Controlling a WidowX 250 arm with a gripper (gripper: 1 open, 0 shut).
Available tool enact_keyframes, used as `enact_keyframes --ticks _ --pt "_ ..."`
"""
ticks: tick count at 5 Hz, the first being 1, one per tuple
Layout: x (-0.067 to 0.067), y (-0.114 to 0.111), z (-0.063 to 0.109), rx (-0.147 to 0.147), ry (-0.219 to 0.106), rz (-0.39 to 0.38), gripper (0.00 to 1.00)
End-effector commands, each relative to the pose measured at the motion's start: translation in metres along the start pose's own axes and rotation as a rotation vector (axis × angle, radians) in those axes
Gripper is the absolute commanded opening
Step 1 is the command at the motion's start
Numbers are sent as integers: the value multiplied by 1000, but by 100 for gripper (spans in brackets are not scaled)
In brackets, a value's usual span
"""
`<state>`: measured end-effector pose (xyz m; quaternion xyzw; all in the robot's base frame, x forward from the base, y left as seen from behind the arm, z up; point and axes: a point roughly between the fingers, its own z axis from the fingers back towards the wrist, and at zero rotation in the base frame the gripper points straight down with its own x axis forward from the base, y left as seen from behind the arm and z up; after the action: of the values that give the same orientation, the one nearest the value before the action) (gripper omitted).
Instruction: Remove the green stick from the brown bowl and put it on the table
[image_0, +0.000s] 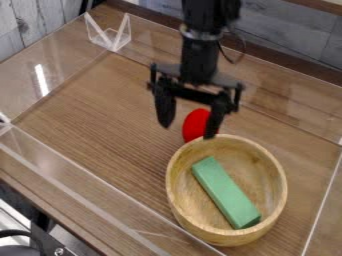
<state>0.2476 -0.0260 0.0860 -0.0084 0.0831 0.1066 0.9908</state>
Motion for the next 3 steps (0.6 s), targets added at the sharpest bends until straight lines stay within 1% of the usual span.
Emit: enact_keyframes --ticks 1,2,3 --pt "-15 -9 7 -43 -89 130 100" --pt "-30 -14 9 -85 -123 338 100" --pt "-38 -16 9 -115 -140 486 100"
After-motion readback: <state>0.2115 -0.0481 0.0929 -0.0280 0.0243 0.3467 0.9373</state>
